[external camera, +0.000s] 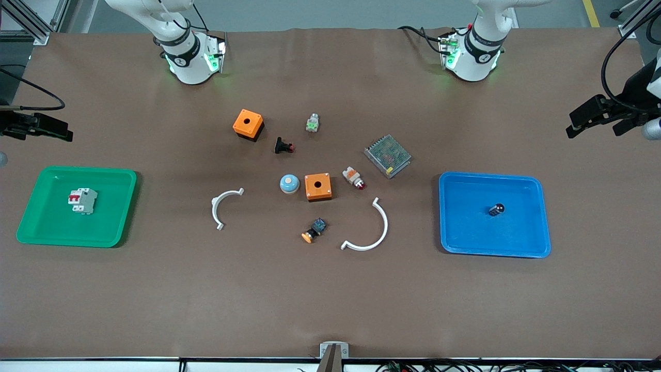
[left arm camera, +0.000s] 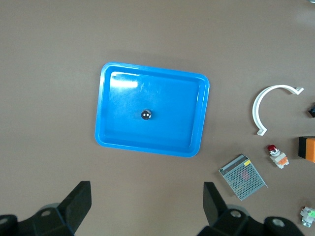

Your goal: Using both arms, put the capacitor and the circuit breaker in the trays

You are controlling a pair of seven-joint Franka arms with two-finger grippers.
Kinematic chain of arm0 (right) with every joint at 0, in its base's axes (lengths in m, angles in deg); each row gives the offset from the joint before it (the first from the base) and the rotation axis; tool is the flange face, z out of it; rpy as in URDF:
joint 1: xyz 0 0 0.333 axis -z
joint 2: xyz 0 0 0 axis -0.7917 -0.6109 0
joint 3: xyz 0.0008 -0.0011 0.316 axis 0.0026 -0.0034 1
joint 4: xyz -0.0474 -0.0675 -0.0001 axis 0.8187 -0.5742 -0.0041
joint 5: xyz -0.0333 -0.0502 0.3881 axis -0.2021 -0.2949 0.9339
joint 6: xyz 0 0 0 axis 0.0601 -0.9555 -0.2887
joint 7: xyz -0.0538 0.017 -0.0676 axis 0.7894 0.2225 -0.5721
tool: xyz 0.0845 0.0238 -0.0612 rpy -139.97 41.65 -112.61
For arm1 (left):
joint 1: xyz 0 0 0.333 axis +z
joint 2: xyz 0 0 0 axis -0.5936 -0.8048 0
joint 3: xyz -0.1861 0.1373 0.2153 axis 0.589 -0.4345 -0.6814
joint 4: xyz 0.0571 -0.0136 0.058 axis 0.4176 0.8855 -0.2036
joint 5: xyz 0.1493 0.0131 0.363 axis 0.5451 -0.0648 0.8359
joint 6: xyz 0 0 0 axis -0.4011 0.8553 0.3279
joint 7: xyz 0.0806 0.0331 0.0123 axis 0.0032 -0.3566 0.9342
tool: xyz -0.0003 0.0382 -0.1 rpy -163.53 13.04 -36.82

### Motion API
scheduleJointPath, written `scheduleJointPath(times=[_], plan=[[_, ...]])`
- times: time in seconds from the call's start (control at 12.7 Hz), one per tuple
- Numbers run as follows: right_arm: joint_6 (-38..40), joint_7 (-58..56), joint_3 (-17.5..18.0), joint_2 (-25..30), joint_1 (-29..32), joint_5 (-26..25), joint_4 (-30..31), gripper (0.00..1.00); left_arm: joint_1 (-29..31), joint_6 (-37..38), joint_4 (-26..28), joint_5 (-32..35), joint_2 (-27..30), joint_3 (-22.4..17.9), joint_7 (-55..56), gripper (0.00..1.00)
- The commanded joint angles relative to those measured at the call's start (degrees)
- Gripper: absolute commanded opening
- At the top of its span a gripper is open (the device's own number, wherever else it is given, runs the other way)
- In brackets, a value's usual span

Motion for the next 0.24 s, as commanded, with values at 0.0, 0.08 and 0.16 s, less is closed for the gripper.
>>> scheduleJointPath(times=[0.0,0.08,0.16], plan=[[-0.3,0.2,0.2,1.9,-0.1,3.4,-0.1,1.00,0.2,0.0,-1.2,-0.3,-0.5,0.3,0.4,1.00],[-0.9,0.2,0.1,2.0,0.1,3.9,0.3,1.00,0.2,0.0,-1.1,-0.3,-0.5,0.3,0.4,1.00],[-1.2,0.1,0.1,2.2,0.2,3.9,0.4,1.00,0.2,0.0,-1.1,-0.3,-0.5,0.3,0.5,1.00]])
